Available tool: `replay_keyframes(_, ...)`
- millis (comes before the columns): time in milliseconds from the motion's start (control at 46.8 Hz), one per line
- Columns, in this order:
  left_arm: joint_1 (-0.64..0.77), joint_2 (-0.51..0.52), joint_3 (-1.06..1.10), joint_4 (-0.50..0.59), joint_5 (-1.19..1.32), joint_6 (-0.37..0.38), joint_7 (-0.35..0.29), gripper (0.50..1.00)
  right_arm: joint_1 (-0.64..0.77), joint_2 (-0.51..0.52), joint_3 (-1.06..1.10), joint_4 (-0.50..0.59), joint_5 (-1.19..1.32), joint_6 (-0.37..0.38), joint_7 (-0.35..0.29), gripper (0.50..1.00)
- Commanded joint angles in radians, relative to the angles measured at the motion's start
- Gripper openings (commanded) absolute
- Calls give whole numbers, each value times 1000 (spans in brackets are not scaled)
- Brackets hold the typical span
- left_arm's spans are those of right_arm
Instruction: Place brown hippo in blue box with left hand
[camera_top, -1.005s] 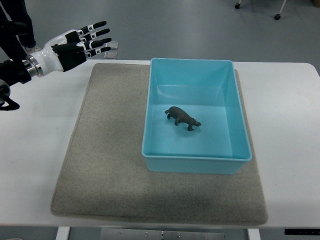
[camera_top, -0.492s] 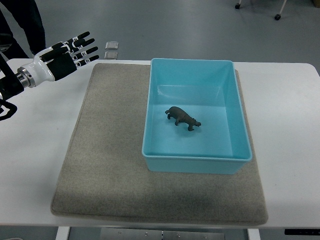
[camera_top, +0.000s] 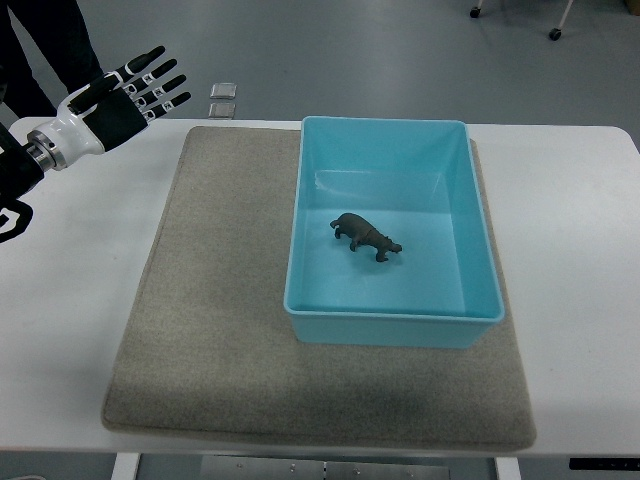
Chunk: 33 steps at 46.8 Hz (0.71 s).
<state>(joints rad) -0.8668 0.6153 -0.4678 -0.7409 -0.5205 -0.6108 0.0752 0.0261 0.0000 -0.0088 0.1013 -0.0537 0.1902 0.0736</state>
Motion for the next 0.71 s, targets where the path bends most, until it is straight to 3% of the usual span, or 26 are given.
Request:
replay_keyframes(0, 5, -2, -20, 3, -3, 0, -3, 1000, 0, 0, 1, 0, 0, 0, 0, 936)
replay_keyframes(684, 8, -12, -40, 3, 16, 0, -3, 999, 0, 0, 1, 12, -3, 15, 0, 936)
